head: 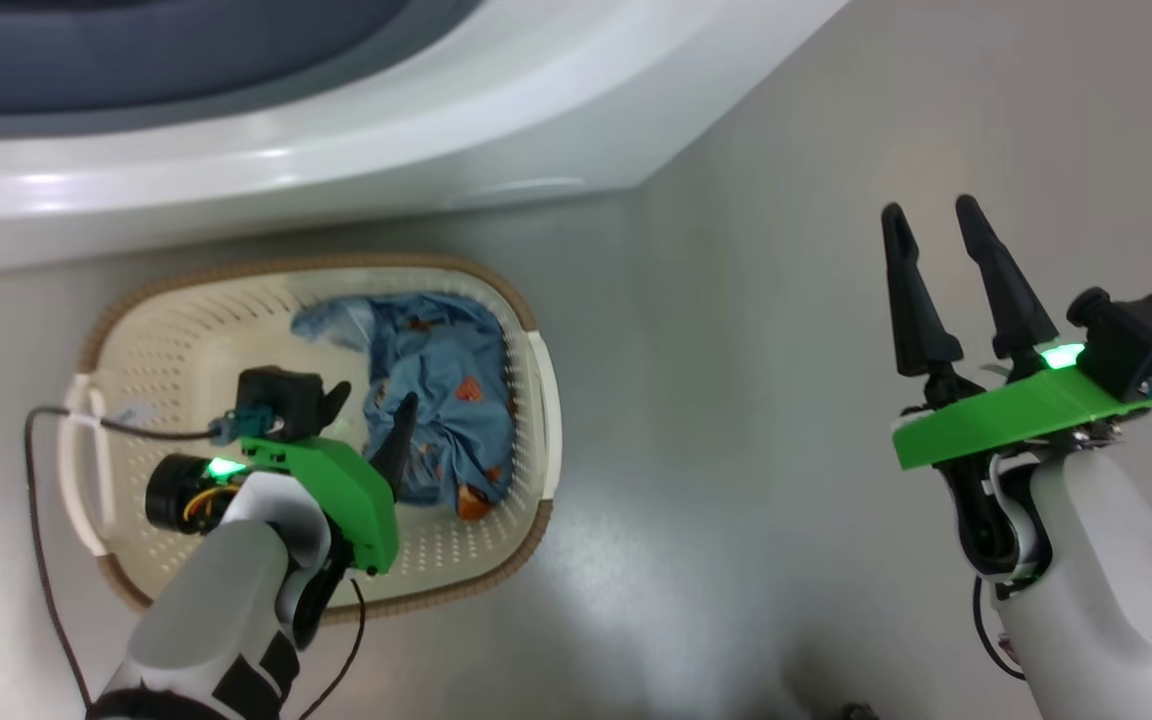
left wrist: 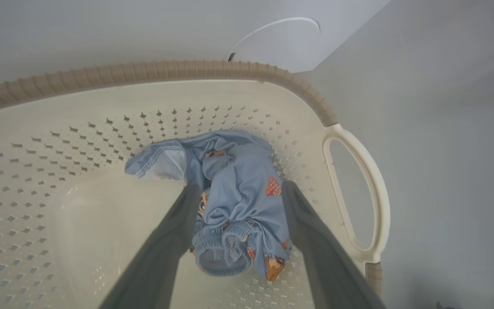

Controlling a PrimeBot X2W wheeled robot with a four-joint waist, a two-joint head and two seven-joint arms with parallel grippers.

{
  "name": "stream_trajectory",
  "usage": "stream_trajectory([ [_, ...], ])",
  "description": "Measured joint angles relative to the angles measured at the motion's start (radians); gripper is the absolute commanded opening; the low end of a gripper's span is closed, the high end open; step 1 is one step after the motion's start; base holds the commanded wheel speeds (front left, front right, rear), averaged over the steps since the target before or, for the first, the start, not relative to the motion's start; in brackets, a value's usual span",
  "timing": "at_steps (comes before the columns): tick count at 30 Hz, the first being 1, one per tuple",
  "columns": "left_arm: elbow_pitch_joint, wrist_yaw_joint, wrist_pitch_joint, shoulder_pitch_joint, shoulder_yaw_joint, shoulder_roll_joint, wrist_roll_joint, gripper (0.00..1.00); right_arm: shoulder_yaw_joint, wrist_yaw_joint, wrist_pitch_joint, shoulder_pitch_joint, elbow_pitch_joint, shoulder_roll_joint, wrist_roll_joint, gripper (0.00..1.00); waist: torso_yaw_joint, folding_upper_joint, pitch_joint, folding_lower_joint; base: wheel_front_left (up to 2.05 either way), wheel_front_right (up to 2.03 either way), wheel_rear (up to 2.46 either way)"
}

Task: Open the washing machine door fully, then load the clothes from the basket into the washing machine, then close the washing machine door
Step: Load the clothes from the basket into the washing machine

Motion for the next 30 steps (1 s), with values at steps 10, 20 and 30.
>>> stream_trajectory([
  [10,0.077,0.000,0.119,-0.088,-0.137,0.025,-0.118,1.00,0.016,0.000,0.000,-0.029,-0.008,0.022,-0.001,1.00,-0.030,0.0000,0.116,0.0000,0.00,0.00,0.00],
  [20,0.125,0.000,0.163,-0.195,-0.225,0.053,-0.218,1.00,0.027,0.000,0.000,-0.045,-0.029,0.037,-0.008,1.00,-0.060,0.0000,0.208,-0.0001,0.00,0.00,0.00],
  [30,0.207,0.000,0.166,-0.305,-0.255,0.050,-0.276,1.00,0.032,0.000,0.000,-0.067,-0.048,0.050,-0.009,1.00,-0.081,0.0000,0.279,-0.0001,0.00,0.00,0.00],
])
